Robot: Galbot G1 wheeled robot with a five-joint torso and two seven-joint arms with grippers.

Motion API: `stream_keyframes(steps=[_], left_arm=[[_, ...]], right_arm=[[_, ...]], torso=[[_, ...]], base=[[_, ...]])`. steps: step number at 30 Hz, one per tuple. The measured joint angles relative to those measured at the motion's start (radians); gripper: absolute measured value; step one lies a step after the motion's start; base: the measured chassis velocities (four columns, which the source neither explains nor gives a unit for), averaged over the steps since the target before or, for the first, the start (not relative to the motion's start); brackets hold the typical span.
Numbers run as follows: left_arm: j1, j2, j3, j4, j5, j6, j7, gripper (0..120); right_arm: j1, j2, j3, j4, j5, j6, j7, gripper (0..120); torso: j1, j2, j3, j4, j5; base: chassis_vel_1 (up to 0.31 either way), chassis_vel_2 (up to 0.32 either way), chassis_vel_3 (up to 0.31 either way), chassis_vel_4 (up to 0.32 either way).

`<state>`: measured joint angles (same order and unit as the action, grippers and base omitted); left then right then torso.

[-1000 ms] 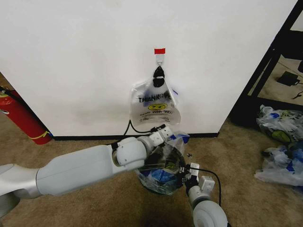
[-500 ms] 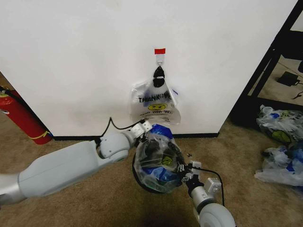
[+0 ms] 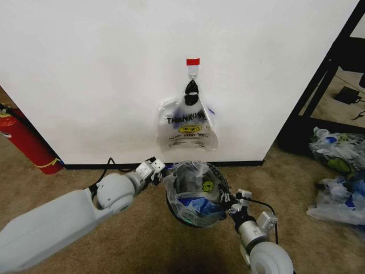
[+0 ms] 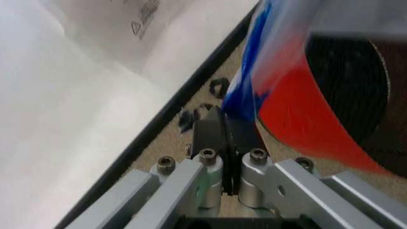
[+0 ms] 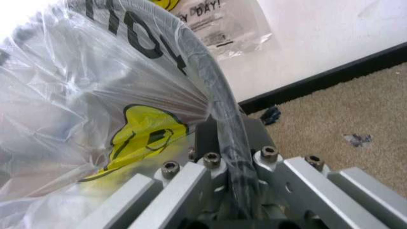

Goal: Pick up the garbage bag from the wall and place it over the trash bin.

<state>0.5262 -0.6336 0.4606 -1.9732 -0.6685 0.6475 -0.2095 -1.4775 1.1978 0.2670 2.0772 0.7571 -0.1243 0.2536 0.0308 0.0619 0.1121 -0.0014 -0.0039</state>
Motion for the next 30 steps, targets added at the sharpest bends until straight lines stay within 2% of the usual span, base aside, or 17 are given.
stream_keyframes(steps=[5, 9, 11, 13, 15, 17, 18, 23, 25, 28, 30], left_arm=[[0.055, 0.017, -0.044, -0.018, -0.007, -0.014, 0.001, 2], [0.078, 0.002, -0.090, -0.054, -0.108, -0.014, -0.126, 19], [0.082, 0.002, -0.097, -0.057, -0.120, -0.014, -0.141, 22], [0.096, 0.002, -0.127, -0.058, -0.137, -0.019, -0.165, 32], [0.106, -0.001, -0.176, -0.052, -0.152, -0.035, -0.183, 40], [0.106, -0.001, -0.187, -0.050, -0.157, -0.038, -0.188, 41], [0.104, 0.001, -0.206, -0.044, -0.161, -0.044, -0.197, 48], [0.106, 0.053, -0.262, -0.047, -0.170, -0.037, -0.182, 68], [0.115, 0.063, -0.281, -0.053, -0.170, -0.037, -0.180, 72], [0.223, 0.088, -0.403, -0.126, -0.172, -0.036, -0.184, 85], [0.308, 0.097, -0.471, -0.227, -0.192, -0.041, -0.189, 93]], right_arm=[[0.003, 0.007, -0.003, 0.008, 0.011, -0.009, 0.021, 0], [0.003, 0.022, -0.012, 0.009, 0.011, -0.011, 0.037, 0], [0.003, 0.023, -0.012, 0.008, 0.011, -0.011, 0.039, 0], [0.005, 0.027, -0.014, 0.007, 0.011, -0.011, 0.041, 0], [0.006, 0.028, -0.016, 0.004, 0.011, -0.011, 0.041, 0], [0.006, 0.028, -0.016, 0.003, 0.011, -0.011, 0.041, 0], [0.008, 0.028, -0.017, 0.001, 0.011, -0.011, 0.041, 0], [0.016, 0.027, -0.023, -0.005, 0.010, -0.012, 0.045, 0], [0.018, 0.027, -0.023, -0.007, 0.010, -0.012, 0.047, 0], [0.024, 0.027, -0.021, -0.015, 0.013, -0.012, 0.059, 0], [0.025, 0.030, -0.014, -0.019, 0.019, -0.013, 0.065, 0]], torso=[[0.000, 0.000, 0.000, 0.0001, -0.0001], [0.000, 0.000, 0.000, -0.0003, 0.0001], [0.000, 0.000, 0.000, -0.0002, 0.0001], [0.000, 0.000, 0.000, 0.0000, 0.0000], [0.000, 0.000, 0.000, 0.0001, 0.0001], [0.000, 0.000, 0.000, 0.0001, 0.0001], [0.000, 0.000, 0.000, -0.0002, -0.0001], [0.000, 0.000, 0.000, 0.0001, 0.0001], [0.000, 0.000, 0.000, -0.0001, 0.0000], [0.000, 0.000, 0.000, 0.0001, -0.0002], [0.000, 0.000, 0.000, 0.0003, 0.0001]], base=[[0.000, 0.000, 0.000, 0.000], [0.000, 0.000, 0.000, 0.000], [0.000, 0.000, 0.000, 0.000], [0.000, 0.000, 0.000, 0.000], [0.000, 0.000, 0.000, 0.000], [0.000, 0.000, 0.000, 0.000], [0.000, 0.000, 0.000, 0.000], [0.000, 0.000, 0.000, 0.000], [0.000, 0.000, 0.000, 0.000], [0.000, 0.000, 0.000, 0.000], [0.000, 0.000, 0.000, 0.000]])
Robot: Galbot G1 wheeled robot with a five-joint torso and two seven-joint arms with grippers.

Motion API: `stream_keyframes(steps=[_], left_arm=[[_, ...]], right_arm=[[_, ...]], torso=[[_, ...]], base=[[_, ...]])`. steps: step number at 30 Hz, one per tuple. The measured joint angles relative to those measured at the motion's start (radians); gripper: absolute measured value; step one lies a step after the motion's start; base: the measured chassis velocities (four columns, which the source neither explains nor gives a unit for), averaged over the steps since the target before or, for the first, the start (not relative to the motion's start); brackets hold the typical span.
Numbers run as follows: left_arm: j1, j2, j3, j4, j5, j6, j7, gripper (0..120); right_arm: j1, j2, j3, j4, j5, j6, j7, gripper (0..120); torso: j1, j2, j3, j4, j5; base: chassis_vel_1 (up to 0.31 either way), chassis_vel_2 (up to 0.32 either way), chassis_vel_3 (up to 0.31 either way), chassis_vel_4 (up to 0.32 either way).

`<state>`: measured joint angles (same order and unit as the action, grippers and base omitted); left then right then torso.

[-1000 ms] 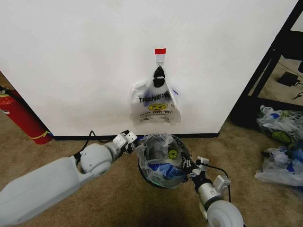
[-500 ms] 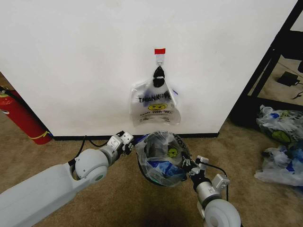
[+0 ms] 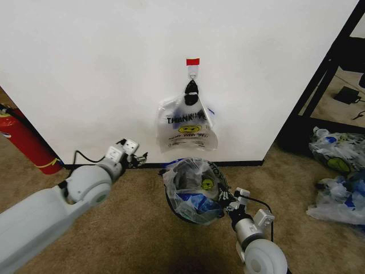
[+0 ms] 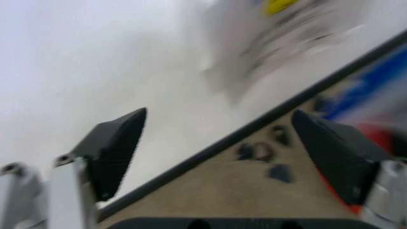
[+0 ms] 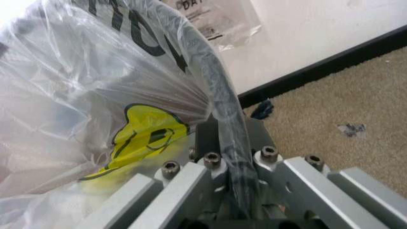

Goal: Pick up the garbage bag from the wall and place it over the trash bin.

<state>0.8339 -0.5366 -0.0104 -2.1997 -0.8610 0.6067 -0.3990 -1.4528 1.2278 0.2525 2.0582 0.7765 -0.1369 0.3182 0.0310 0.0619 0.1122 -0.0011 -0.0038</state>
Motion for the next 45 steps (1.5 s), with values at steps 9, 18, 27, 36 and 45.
stream_keyframes(steps=[9, 18, 27, 36, 45], left_arm=[[0.086, -0.009, 0.032, -0.259, -0.013, -0.020, 0.141, 100], [-0.120, -0.062, 0.288, -0.236, -0.083, 0.093, 0.147, 98], [-0.347, -0.144, 0.543, -0.085, -0.087, 0.132, 0.104, 88], [-0.360, -0.149, 0.602, -0.054, -0.049, 0.132, 0.107, 62], [-0.324, -0.129, 0.588, -0.062, -0.024, 0.130, 0.108, 27]], right_arm=[[-0.016, 0.006, 0.034, -0.007, -0.011, -0.007, 0.016, 0], [-0.004, -0.002, 0.006, -0.011, -0.017, -0.021, 0.027, 0], [-0.004, -0.005, 0.005, -0.012, -0.023, -0.023, 0.032, 0], [0.005, -0.003, -0.003, -0.013, -0.021, -0.026, 0.039, 0], [0.010, 0.000, -0.005, -0.019, -0.019, -0.026, 0.041, 0]], torso=[[0.000, 0.000, 0.000, -0.0003, 0.0005], [0.000, 0.000, 0.000, -0.0004, 0.0002], [0.000, 0.000, 0.000, -0.0007, 0.0000], [0.000, 0.000, 0.000, -0.0003, 0.0000], [0.000, 0.000, 0.000, -0.0003, 0.0000]], base=[[0.000, 0.000, 0.000, 0.000], [0.000, 0.000, 0.000, 0.000], [0.000, 0.000, 0.000, 0.000], [0.000, 0.000, 0.000, 0.000], [0.000, 0.000, 0.000, 0.000]])
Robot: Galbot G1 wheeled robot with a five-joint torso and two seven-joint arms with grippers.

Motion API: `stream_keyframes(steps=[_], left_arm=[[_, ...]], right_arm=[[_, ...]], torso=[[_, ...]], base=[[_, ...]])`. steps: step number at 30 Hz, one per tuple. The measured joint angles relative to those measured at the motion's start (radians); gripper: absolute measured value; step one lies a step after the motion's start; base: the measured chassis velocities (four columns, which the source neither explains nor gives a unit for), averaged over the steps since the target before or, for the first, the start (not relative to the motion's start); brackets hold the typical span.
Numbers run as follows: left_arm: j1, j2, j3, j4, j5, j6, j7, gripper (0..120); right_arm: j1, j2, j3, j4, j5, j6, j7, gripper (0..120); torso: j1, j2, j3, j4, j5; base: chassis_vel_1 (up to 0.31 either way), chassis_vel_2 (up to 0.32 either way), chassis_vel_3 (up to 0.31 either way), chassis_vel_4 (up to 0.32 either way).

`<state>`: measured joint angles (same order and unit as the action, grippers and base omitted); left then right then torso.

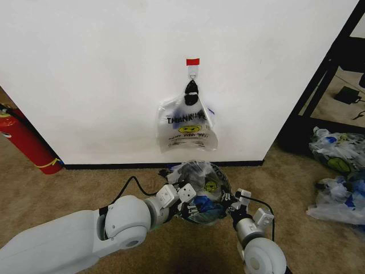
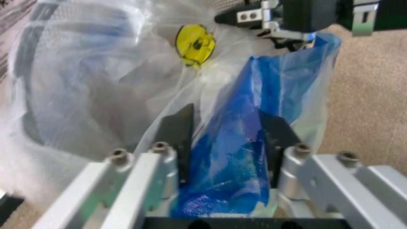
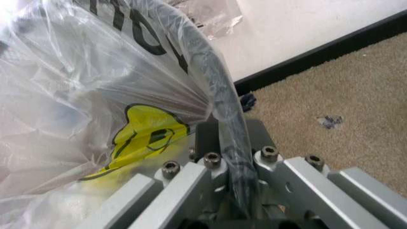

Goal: Pick up the garbage bag from the wall and place it over the trash bin.

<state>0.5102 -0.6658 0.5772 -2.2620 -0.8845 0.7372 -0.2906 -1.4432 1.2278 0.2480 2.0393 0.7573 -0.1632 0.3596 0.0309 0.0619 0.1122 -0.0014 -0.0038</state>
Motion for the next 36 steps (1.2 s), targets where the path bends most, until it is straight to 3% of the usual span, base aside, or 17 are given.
stream_keyframes(steps=[5, 8, 16, 20, 27, 30, 33, 36], left_arm=[[0.021, 0.008, -0.014, 0.000, 0.014, -0.001, -0.005, 5], [0.034, 0.015, -0.020, -0.007, 0.023, -0.001, -0.008, 0], [0.148, 0.057, -0.083, -0.071, 0.081, -0.048, -0.002, 0], [0.270, 0.071, -0.152, -0.093, 0.142, -0.068, 0.017, 0], [0.518, 0.051, -0.325, -0.078, 0.291, -0.124, 0.074, 0], [0.592, 0.036, -0.356, -0.075, 0.332, -0.142, 0.089, 0], [0.709, 0.003, -0.377, -0.054, 0.445, -0.194, 0.120, 0], [0.743, -0.004, -0.378, -0.040, 0.496, -0.222, 0.135, 0]], right_arm=[[0.004, 0.002, -0.002, -0.001, 0.001, 0.000, 0.002, 0], [0.006, 0.003, -0.002, -0.001, 0.003, 0.000, 0.006, 0], [0.000, 0.029, 0.023, 0.011, 0.048, -0.007, 0.038, 0], [-0.001, 0.036, 0.033, 0.025, 0.080, -0.021, 0.065, 0], [0.003, 0.034, 0.039, 0.062, 0.139, -0.063, 0.103, 0], [0.003, 0.035, 0.042, 0.069, 0.156, -0.073, 0.114, 0], [0.006, 0.038, 0.044, 0.079, 0.179, -0.085, 0.129, 0], [0.007, 0.039, 0.044, 0.084, 0.187, -0.089, 0.134, 0]], torso=[[0.000, 0.000, 0.000, -0.0001, 0.0000], [0.000, 0.000, 0.000, -0.0001, -0.0001], [0.000, 0.000, 0.000, 0.0000, 0.0000], [0.000, 0.000, 0.000, -0.0002, 0.0000], [0.000, 0.000, 0.000, -0.0004, 0.0000], [0.000, 0.000, 0.000, -0.0001, -0.0003], [0.000, 0.000, 0.000, 0.0003, -0.0002], [0.000, 0.000, 0.000, 0.0000, 0.0000]], base=[[0.000, 0.000, 0.000, 0.000], [0.000, 0.000, 0.000, 0.000], [0.000, 0.000, 0.000, 0.000], [0.000, 0.000, 0.000, 0.000], [0.000, 0.000, 0.000, 0.000], [0.000, 0.000, 0.000, 0.000], [0.000, 0.000, 0.000, 0.000], [0.000, 0.000, 0.000, 0.000]])
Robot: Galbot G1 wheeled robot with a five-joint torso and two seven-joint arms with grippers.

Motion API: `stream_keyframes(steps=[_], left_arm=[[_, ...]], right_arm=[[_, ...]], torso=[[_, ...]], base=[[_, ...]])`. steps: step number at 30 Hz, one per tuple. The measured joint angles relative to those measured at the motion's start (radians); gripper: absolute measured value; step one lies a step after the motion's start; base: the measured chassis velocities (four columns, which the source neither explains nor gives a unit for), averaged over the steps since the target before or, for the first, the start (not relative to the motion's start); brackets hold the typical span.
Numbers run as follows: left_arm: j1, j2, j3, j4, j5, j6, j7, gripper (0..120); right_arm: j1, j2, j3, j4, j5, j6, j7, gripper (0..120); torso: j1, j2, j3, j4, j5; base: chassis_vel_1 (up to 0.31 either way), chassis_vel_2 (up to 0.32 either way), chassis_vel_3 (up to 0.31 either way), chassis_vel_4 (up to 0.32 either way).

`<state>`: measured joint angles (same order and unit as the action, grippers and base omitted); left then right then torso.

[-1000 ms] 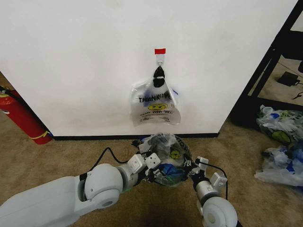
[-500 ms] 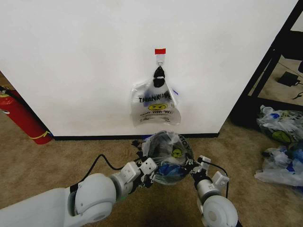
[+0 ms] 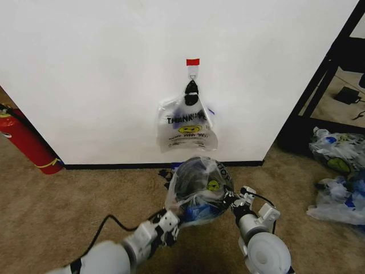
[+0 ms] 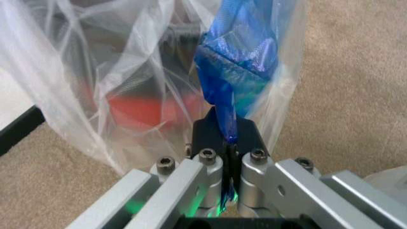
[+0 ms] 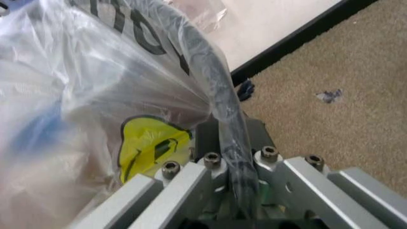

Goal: Pick up the garbage bag from the wall and place it over the trash bin.

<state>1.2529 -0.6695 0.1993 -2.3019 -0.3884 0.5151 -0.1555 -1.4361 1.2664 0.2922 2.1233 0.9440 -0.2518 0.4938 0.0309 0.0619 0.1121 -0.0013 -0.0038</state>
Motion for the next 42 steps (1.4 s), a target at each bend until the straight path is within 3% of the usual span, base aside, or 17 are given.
stream_keyframes(steps=[7, 12, 17, 24, 30, 31, 35, 42], left_arm=[[-0.001, -0.025, 0.015, 0.070, 0.058, -0.062, 0.014, 0], [-0.154, -0.105, 0.117, 0.201, 0.060, -0.068, 0.016, 0], [-0.245, -0.155, 0.177, 0.280, 0.070, -0.072, 0.000, 0], [-0.272, -0.140, 0.173, 0.298, 0.077, -0.078, -0.023, 0], [-0.246, -0.114, 0.148, 0.272, 0.092, -0.080, -0.028, 10], [-0.234, -0.103, 0.137, 0.260, 0.098, -0.080, -0.028, 19], [-0.189, -0.061, 0.079, 0.214, 0.121, -0.084, -0.028, 39], [-0.113, -0.008, -0.013, 0.167, 0.129, -0.107, -0.030, 58]], right_arm=[[-0.003, 0.003, 0.001, 0.015, 0.027, -0.008, 0.008, 0], [-0.012, 0.018, -0.006, 0.056, 0.077, -0.008, 0.010, 0], [-0.025, 0.014, -0.013, 0.079, 0.081, -0.013, 0.010, 0], [-0.023, -0.017, -0.009, 0.055, 0.068, -0.015, 0.008, 0], [-0.010, -0.016, -0.010, 0.030, 0.062, -0.011, 0.008, 0], [-0.004, -0.014, -0.012, 0.018, 0.059, -0.009, 0.008, 0], [0.017, -0.003, -0.017, -0.015, 0.050, -0.001, 0.007, 0], [0.037, -0.002, -0.008, -0.047, 0.050, 0.012, 0.004, 0]], torso=[[0.000, 0.000, 0.000, 0.0001, 0.0001], [0.000, 0.000, 0.000, -0.0002, 0.0000], [0.000, 0.000, 0.000, -0.0003, -0.0002], [0.000, 0.000, 0.000, 0.0000, 0.0001], [0.000, 0.000, 0.000, 0.0001, 0.0000], [0.000, 0.000, 0.000, 0.0000, -0.0001], [0.000, 0.000, 0.000, 0.0000, 0.0000], [0.000, 0.000, 0.000, -0.0001, 0.0000]], base=[[0.000, 0.000, 0.000, 0.000], [0.000, 0.000, 0.000, 0.000], [0.000, 0.000, 0.000, 0.000], [0.000, 0.000, 0.000, 0.000], [0.000, 0.000, 0.000, 0.000], [0.000, 0.000, 0.000, 0.000], [0.000, 0.000, 0.000, 0.000], [0.000, 0.000, 0.000, 0.000]])
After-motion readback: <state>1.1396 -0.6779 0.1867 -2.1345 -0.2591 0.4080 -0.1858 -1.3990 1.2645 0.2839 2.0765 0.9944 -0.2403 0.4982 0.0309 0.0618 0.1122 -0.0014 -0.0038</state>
